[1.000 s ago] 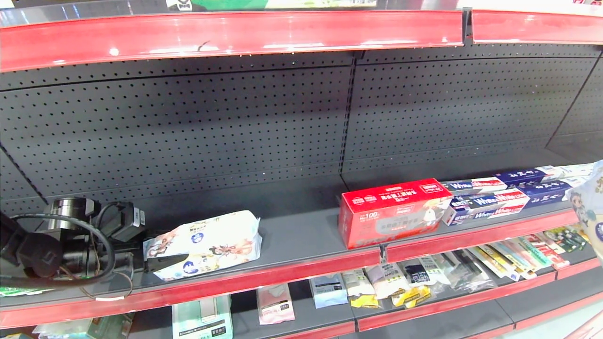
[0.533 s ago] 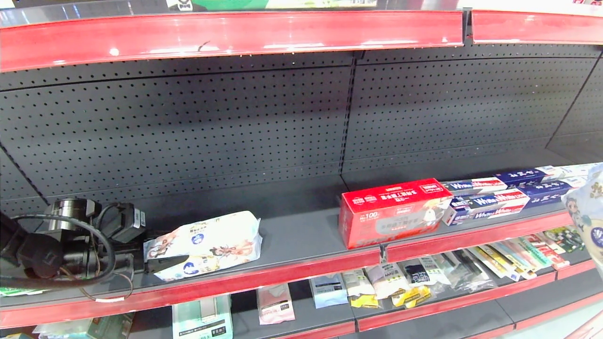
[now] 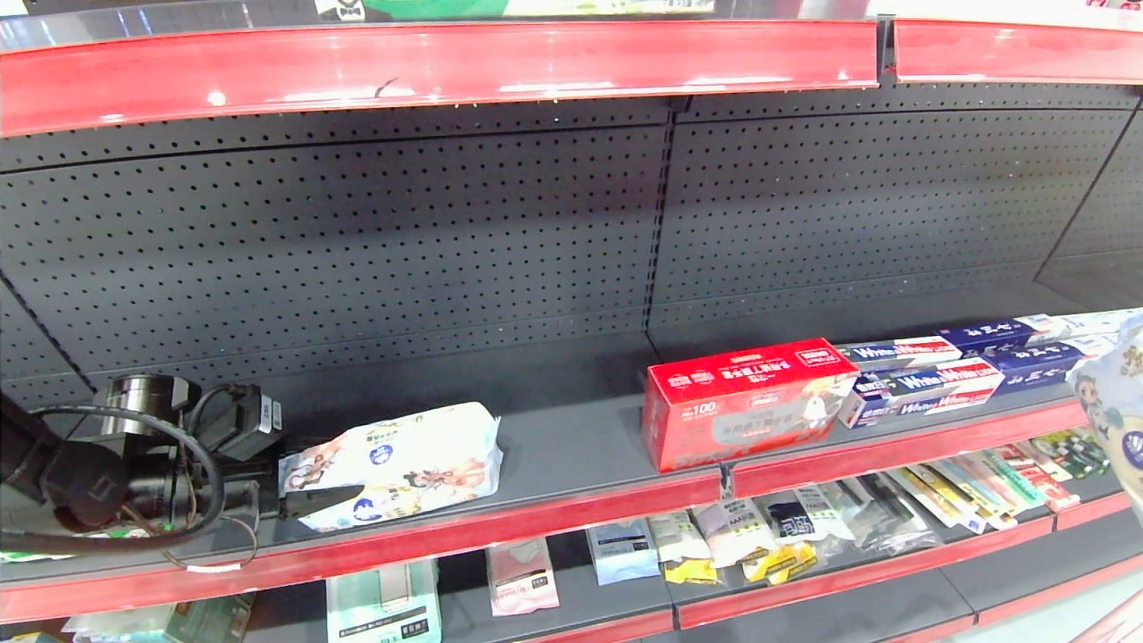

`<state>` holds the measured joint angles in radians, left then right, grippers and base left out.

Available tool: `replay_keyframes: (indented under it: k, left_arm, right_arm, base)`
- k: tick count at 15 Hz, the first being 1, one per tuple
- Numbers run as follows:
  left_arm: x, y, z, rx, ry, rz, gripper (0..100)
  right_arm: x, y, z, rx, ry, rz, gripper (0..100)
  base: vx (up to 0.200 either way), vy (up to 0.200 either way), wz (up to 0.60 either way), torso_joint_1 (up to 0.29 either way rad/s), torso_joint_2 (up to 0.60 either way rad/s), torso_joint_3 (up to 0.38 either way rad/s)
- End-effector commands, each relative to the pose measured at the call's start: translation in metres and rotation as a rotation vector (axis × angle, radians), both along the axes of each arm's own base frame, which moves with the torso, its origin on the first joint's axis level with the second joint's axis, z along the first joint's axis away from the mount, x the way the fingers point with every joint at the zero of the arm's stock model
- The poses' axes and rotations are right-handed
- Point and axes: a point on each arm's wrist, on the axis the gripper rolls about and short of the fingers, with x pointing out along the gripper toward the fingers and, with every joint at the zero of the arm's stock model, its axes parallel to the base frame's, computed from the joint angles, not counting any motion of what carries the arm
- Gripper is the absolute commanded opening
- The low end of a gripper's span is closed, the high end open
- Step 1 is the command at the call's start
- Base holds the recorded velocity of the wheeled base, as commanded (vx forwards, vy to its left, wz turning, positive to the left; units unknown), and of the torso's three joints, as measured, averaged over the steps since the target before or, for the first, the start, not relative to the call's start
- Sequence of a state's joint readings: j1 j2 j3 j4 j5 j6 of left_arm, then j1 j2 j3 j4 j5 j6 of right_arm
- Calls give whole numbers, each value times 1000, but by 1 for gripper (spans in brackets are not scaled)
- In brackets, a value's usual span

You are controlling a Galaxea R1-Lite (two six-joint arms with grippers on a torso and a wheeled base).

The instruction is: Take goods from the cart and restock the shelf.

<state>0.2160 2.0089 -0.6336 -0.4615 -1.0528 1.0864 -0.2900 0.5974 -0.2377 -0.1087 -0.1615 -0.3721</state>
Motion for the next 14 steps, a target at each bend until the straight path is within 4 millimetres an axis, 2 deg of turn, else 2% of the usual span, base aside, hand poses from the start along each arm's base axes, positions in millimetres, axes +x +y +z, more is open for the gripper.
replay_keyframes:
  k: [1, 14]
  left_arm:
    - [0, -1, -2, -5, 9, -5, 0]
    - [5, -2, -3, -7, 2, -15, 0]
  right_arm:
    - [0, 0, 0, -2, 0, -5, 0]
    - [0, 0, -3, 1, 12, -7, 0]
  base:
    - [0, 0, 0, 0, 0, 0]
    - [0, 0, 0, 0, 0, 0]
